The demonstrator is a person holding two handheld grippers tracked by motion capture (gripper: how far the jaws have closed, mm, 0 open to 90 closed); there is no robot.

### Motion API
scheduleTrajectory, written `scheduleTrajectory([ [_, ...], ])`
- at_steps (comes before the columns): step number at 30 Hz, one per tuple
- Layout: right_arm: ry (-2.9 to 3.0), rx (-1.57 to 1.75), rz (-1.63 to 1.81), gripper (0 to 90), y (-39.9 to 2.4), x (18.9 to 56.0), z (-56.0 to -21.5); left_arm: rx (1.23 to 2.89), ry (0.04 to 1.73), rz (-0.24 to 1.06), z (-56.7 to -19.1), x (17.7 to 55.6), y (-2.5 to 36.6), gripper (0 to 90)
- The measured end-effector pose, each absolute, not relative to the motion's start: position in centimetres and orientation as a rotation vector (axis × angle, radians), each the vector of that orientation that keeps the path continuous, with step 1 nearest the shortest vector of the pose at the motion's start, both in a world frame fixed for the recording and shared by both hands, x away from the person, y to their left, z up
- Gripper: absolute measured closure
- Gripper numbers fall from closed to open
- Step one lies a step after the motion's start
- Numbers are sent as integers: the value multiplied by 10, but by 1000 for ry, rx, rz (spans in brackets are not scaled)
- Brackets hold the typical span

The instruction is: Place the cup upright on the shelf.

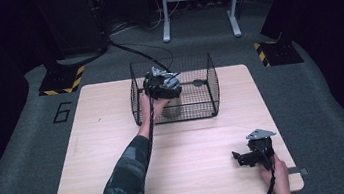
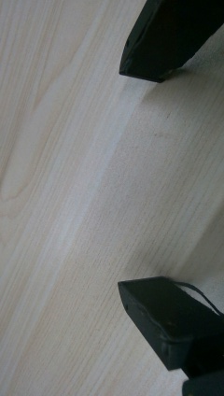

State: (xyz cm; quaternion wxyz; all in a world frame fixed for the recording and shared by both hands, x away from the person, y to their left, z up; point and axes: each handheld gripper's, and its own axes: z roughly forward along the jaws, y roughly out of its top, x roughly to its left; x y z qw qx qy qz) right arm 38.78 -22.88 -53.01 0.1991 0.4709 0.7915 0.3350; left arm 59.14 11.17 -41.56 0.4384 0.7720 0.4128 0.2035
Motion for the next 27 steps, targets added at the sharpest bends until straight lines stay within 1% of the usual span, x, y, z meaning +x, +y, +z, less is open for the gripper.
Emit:
scheduleTrajectory([
  [6, 2213, 1317, 937, 0, -229, 388, -530, 1904, 1034, 494, -413, 586, 112, 0],
  [18, 2214, 1315, 936, 0, -229, 388, -530, 1903, 988, 467, -408, 577, 124, 0],
  [27, 2214, 1315, 936, 0, -229, 388, -530, 1907, 964, 482, -391, 563, 132, 0],
])
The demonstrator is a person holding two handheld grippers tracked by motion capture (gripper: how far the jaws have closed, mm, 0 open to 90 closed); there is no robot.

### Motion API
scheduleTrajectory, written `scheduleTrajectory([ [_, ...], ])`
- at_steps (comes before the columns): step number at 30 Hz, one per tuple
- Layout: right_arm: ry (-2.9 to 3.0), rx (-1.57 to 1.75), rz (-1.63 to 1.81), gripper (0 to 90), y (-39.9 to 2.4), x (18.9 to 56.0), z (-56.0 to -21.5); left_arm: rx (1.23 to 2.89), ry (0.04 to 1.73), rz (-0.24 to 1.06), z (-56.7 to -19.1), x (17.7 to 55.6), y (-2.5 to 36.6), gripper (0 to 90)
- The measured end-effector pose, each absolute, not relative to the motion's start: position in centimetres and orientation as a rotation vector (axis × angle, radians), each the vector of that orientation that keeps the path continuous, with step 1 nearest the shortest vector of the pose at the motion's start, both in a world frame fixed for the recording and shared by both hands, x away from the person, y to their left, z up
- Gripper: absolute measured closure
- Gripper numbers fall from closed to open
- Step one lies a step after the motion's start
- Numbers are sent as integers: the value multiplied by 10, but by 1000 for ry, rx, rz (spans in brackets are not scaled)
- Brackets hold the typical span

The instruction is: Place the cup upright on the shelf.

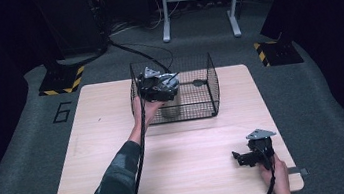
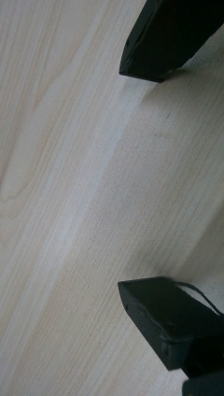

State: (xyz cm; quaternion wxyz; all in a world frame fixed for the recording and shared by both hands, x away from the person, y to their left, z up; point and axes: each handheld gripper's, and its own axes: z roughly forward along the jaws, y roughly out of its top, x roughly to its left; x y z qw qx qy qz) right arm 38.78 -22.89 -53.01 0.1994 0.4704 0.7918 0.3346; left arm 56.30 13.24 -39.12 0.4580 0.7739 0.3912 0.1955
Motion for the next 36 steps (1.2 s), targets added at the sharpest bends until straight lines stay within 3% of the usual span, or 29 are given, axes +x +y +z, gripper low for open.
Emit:
scheduleTrajectory([
  [21, 2214, 1310, 936, 0, -229, 388, -530, 1919, 848, 543, -340, 489, 174, 0],
  [36, 2214, 1310, 936, 0, -229, 388, -530, 1945, 851, 598, -356, 433, 232, 0],
])
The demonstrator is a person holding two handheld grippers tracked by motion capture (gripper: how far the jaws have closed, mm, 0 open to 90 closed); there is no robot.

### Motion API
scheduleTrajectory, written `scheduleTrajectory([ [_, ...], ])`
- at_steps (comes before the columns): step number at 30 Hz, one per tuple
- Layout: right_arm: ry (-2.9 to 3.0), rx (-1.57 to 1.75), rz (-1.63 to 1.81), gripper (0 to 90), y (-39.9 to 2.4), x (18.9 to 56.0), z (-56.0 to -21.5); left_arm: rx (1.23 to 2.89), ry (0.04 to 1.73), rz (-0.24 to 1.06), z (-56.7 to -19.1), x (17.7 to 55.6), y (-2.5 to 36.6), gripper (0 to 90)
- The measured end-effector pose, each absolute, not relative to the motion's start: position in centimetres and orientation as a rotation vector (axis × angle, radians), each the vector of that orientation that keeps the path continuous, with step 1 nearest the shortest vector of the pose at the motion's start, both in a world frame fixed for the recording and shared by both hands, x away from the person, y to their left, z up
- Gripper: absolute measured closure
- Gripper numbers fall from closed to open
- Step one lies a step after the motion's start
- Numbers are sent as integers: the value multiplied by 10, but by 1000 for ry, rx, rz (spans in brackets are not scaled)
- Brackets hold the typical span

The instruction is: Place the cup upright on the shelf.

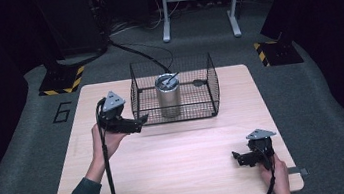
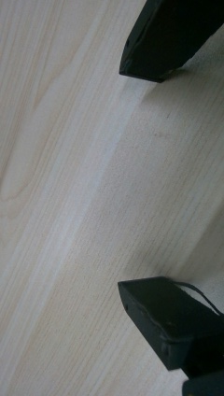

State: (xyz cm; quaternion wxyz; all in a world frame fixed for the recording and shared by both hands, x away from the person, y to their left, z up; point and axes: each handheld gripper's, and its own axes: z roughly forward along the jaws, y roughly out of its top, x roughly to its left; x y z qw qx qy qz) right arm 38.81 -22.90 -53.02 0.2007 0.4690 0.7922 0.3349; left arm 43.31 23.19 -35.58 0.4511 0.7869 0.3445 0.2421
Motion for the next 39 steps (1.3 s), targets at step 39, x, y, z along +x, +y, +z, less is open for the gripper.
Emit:
scheduleTrajectory([
  [39, 2214, 1312, 936, 0, -229, 388, -530, 1956, 1347, 555, -528, 375, 360, 0],
])
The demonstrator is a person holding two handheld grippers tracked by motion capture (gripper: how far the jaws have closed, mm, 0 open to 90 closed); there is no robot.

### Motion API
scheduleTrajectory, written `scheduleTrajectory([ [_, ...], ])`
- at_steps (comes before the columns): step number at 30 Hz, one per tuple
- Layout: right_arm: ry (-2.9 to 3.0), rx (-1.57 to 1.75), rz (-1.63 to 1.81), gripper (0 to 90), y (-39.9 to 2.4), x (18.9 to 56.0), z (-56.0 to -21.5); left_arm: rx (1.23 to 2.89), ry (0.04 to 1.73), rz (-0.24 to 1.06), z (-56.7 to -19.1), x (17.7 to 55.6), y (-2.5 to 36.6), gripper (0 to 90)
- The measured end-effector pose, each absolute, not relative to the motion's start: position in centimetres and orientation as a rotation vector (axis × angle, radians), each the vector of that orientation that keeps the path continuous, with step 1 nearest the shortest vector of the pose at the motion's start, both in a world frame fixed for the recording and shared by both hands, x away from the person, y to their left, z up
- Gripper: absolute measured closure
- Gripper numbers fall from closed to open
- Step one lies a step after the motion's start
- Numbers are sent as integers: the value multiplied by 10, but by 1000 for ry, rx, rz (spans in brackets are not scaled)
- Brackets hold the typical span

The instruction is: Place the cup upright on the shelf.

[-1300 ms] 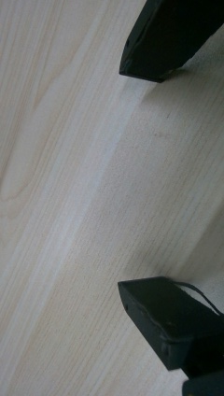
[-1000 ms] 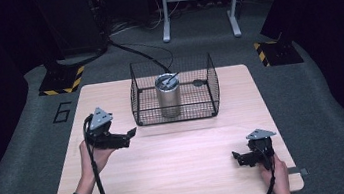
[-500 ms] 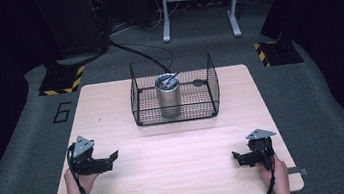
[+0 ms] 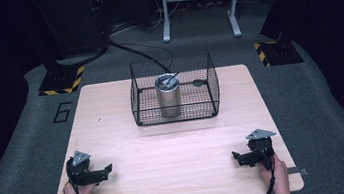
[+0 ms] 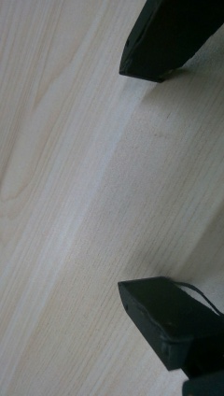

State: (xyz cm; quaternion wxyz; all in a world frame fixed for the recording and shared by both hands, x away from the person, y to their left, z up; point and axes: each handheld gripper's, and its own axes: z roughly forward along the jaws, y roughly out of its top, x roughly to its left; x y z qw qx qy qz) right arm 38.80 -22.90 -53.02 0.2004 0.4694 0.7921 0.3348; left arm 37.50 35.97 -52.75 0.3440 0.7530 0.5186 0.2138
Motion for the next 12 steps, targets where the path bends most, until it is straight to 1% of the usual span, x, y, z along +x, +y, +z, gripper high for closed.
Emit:
scheduleTrajectory([
  [2, 2215, 1316, 935, 0, -229, 388, -530, 1978, 1358, 556, -531, 376, 360, 0],
  [3, 2214, 1312, 935, 0, -229, 388, -530, 1993, 1354, 587, -532, 377, 359, 0],
  [4, 2212, 1315, 936, 0, -229, 388, -530, 2001, 1353, 585, -531, 377, 358, 0],
  [12, 2211, 1320, 933, 0, -229, 388, -530, 1992, 1357, 584, -532, 379, 359, 0],
])
